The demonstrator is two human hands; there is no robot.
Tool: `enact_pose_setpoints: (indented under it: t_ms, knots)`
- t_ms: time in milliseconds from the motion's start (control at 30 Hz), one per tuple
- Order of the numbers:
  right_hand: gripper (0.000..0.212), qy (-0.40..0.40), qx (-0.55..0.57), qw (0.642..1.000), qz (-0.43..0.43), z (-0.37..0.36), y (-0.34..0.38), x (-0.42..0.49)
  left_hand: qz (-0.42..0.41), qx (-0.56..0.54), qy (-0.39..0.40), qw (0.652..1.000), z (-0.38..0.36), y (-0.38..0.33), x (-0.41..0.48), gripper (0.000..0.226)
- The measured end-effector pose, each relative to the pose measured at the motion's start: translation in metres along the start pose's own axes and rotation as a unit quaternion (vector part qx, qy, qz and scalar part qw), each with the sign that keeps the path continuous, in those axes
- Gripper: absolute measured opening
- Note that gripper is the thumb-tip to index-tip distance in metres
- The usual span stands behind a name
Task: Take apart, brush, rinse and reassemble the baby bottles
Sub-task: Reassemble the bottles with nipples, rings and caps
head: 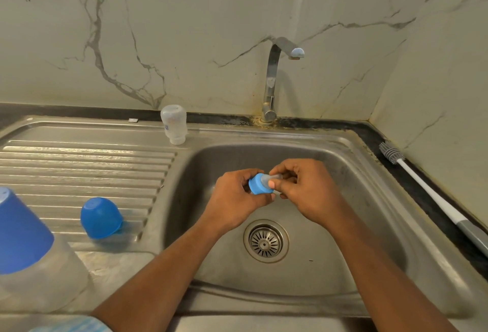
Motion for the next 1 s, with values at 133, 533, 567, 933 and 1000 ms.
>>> enact_pose_setpoints:
  t_ms: [133,533,567,933,1000]
  knots:
    - [0.005,0.017,-0.053,0.998,0.014,0.000,0.004,0.001,0.016,0.006,0.011,1.000,0.000,0.004,0.001,0.027]
    - [0.051,0.035,0.097,0.992,-0.079,0.001,-0.012,0.001,0.010,-0.030,-0.027,0.999,0.001,0.000,-0.002,0.039]
    - [0.053,0.057,0.090,0.991,-0.083,-0.004,-0.012,-0.001,0.012,-0.021,-0.038,0.999,0.001,0.000,-0.002,0.039]
    - [0.026,0.024,0.054,0.997,-0.045,-0.018,-0.012,0.002,-0.008,0.008,0.005,1.000,-0.004,-0.009,-0.006,0.062]
    - [0.031,0.010,0.038,0.998,-0.044,-0.016,-0.016,0.004,0.012,0.011,0.038,0.999,-0.010,-0.006,-0.005,0.078]
Point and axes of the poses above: each hand's wrist, its own x-axis towards the middle knuckle, its own z-axis out of the back of the hand, y = z × x, the point moved 4 cm from there along x, towards the middle knuckle, and after that the axes turned 2 degrees about z, right-handed, at the moved point
